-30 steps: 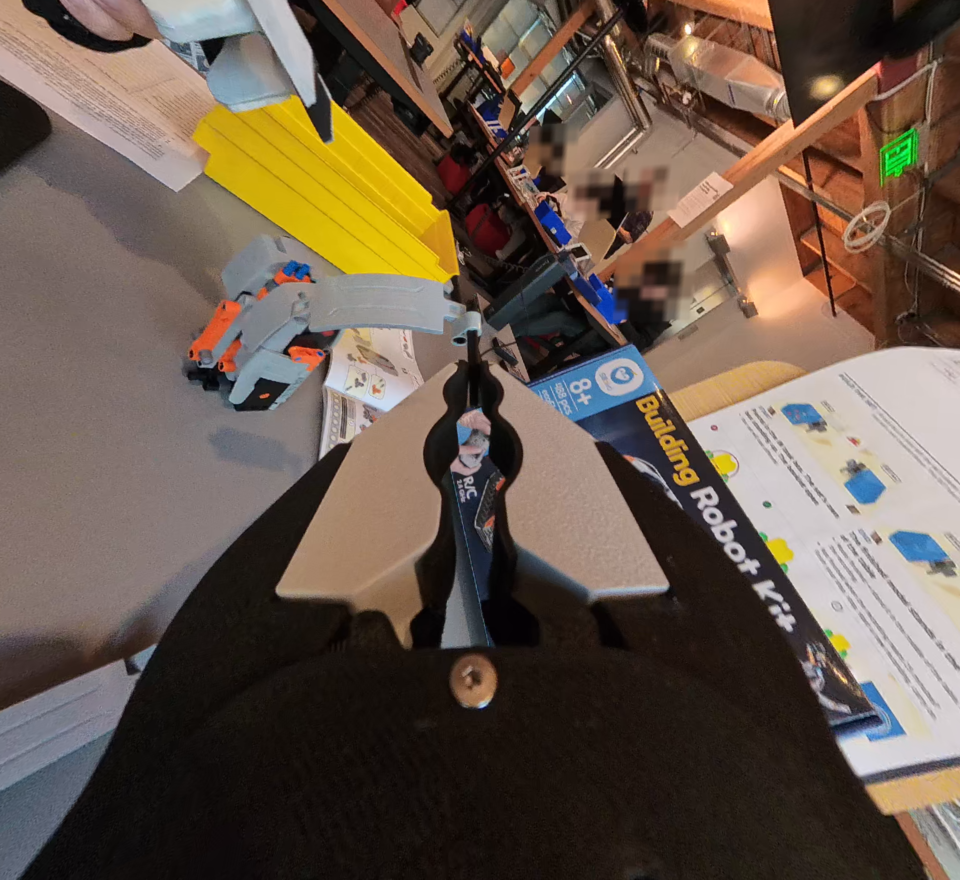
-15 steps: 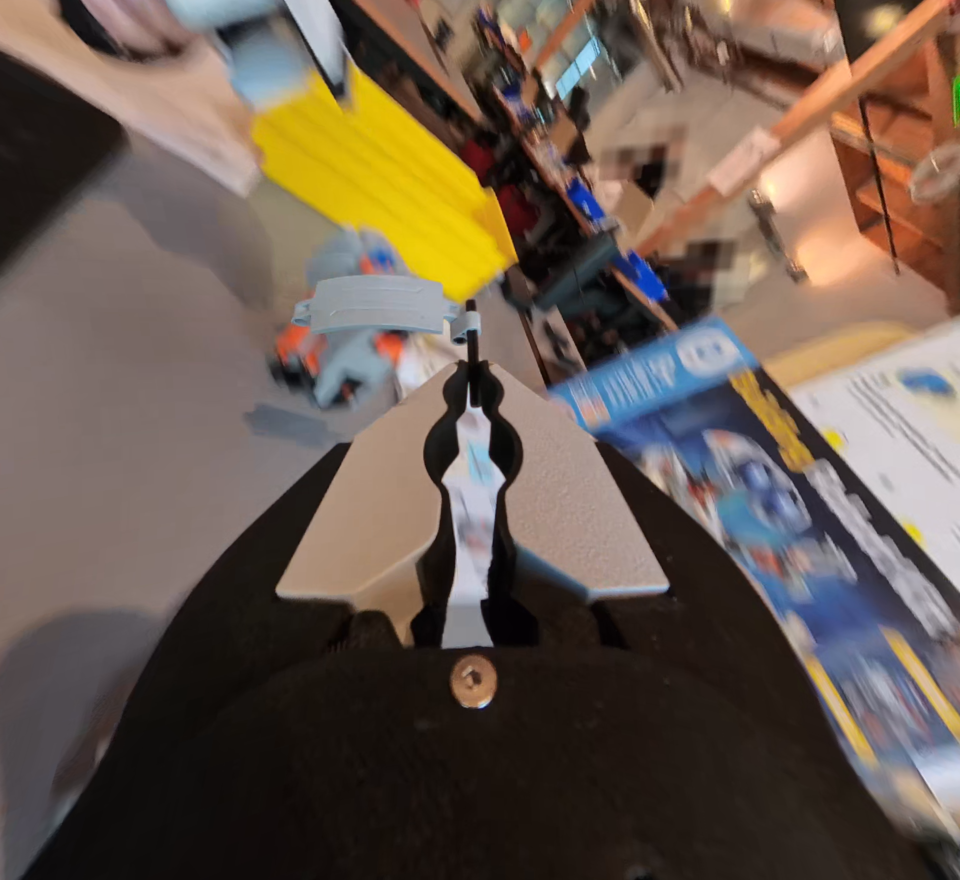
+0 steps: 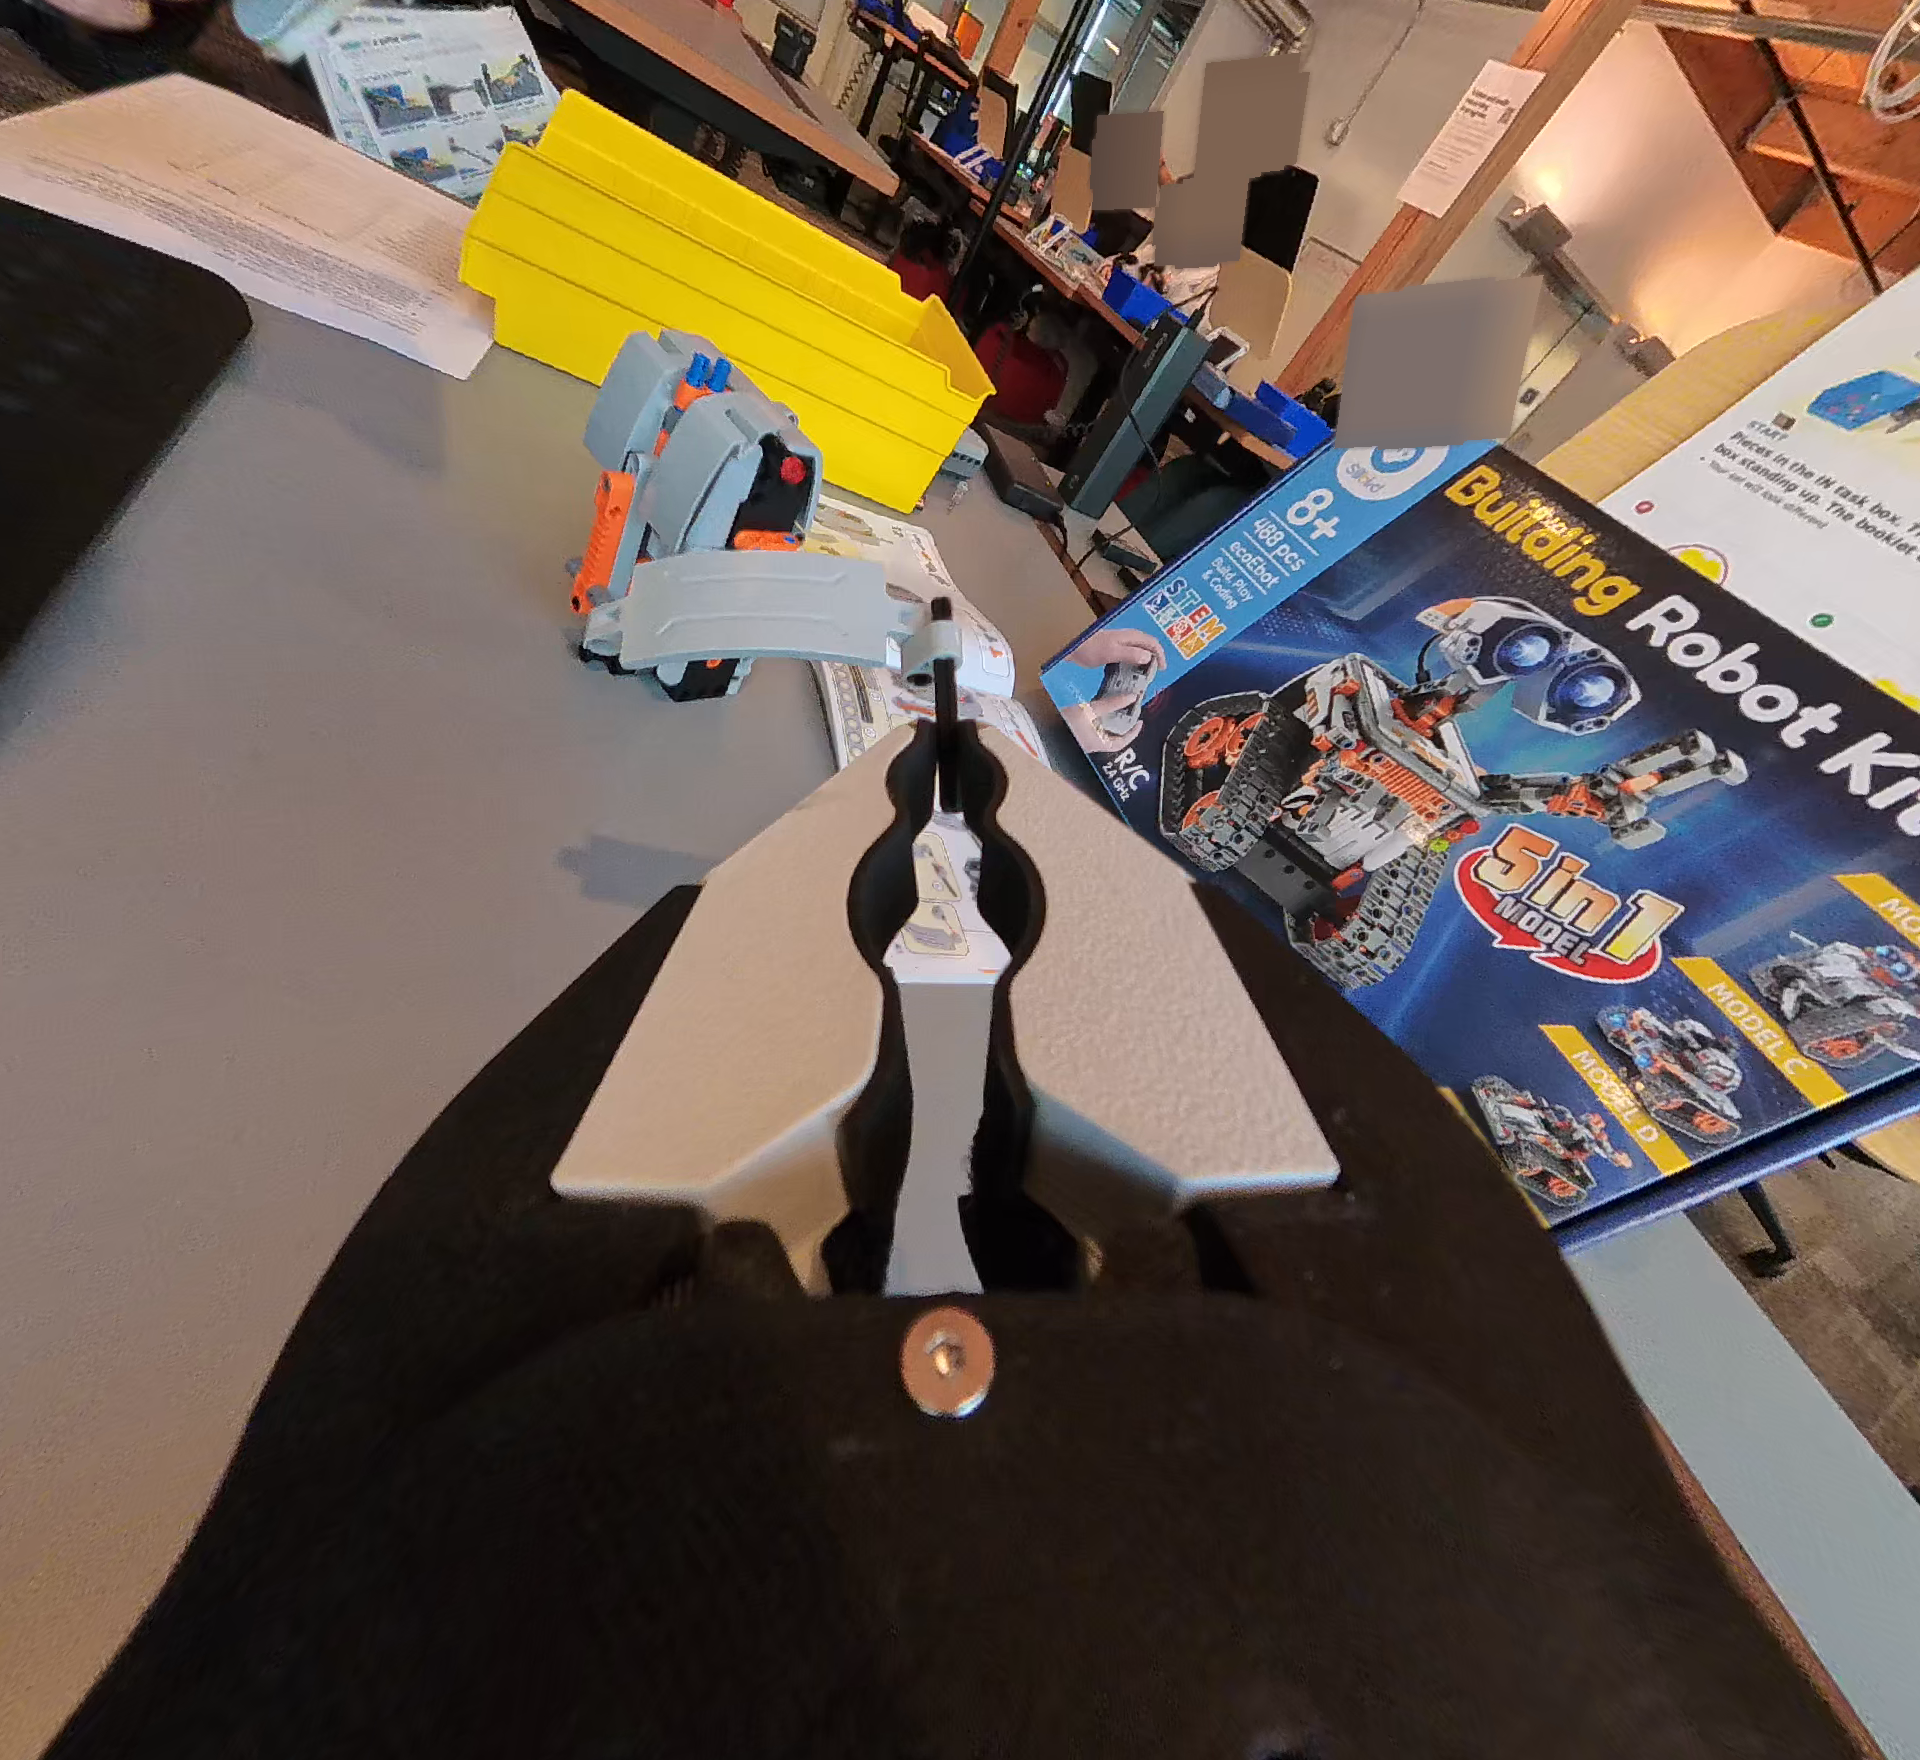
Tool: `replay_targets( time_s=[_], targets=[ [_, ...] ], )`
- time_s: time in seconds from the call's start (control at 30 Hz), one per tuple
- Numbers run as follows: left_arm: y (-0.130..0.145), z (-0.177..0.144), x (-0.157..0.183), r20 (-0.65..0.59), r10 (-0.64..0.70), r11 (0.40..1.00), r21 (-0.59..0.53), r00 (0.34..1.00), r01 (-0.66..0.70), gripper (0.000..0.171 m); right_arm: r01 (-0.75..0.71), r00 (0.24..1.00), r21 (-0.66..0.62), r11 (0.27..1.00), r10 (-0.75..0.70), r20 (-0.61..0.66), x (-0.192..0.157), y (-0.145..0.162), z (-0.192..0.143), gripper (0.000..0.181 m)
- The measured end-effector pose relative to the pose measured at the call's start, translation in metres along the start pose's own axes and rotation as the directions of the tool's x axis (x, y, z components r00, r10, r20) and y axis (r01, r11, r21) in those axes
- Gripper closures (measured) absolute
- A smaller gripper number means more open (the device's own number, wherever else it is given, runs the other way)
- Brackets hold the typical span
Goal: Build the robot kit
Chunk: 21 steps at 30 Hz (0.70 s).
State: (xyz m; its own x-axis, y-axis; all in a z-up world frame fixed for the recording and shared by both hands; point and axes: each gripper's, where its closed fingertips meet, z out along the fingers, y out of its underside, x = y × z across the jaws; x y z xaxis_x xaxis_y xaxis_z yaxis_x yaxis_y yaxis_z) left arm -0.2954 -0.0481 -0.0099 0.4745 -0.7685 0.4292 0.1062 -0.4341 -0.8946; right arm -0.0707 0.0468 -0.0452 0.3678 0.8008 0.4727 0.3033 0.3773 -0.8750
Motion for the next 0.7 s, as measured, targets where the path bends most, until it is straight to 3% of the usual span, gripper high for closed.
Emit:
replay_targets(
  time_s=[0.33,0.7],
  targets=[
    [-0.015,-0.021,-0.002,0.129,0.075,0.997,0.0,0.989,-0.076,0.163,0.078,0.996,-0.162,0.984,-0.082,-0.021,0.005,0.029,0.004,0.179],
    [-0.011,-0.015,0.005,0.14,0.118,0.992,-0.056,0.983,-0.111,0.163,0.094,0.995,-0.183,0.979,-0.098,-0.013,0.004,0.032,0.006,0.179]
  ],
)
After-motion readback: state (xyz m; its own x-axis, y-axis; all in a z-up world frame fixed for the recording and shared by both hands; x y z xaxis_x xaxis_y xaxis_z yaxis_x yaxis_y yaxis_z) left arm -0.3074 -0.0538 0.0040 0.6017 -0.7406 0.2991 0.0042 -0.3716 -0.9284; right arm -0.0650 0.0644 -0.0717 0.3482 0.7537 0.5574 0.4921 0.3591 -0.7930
